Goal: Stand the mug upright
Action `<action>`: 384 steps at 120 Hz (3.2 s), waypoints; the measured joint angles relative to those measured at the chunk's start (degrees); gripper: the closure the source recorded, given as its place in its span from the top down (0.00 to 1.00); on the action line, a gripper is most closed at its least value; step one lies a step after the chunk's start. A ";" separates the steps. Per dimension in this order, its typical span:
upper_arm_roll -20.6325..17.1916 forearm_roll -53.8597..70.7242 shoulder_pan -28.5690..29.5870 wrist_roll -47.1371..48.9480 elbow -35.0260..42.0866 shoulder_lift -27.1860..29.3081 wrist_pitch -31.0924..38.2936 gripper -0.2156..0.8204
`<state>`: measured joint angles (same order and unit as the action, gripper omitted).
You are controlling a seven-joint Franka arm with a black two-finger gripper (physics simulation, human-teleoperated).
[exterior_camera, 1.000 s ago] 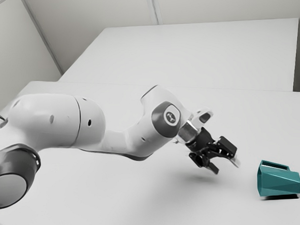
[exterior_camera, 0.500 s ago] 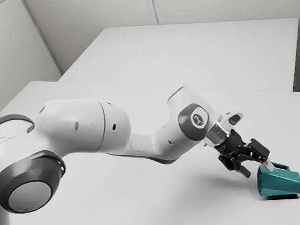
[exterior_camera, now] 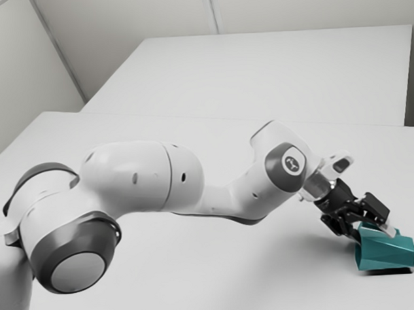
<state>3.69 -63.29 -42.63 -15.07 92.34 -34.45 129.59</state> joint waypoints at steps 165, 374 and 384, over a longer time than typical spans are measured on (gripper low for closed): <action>-0.51 10.35 -0.87 4.71 -0.94 5.56 0.45 0.05; 0.17 70.17 28.38 17.83 15.63 15.08 -7.07 0.04; 0.17 70.06 28.44 17.75 15.69 14.85 -6.90 0.07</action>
<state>3.86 6.78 -14.18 2.68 108.03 -19.60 122.70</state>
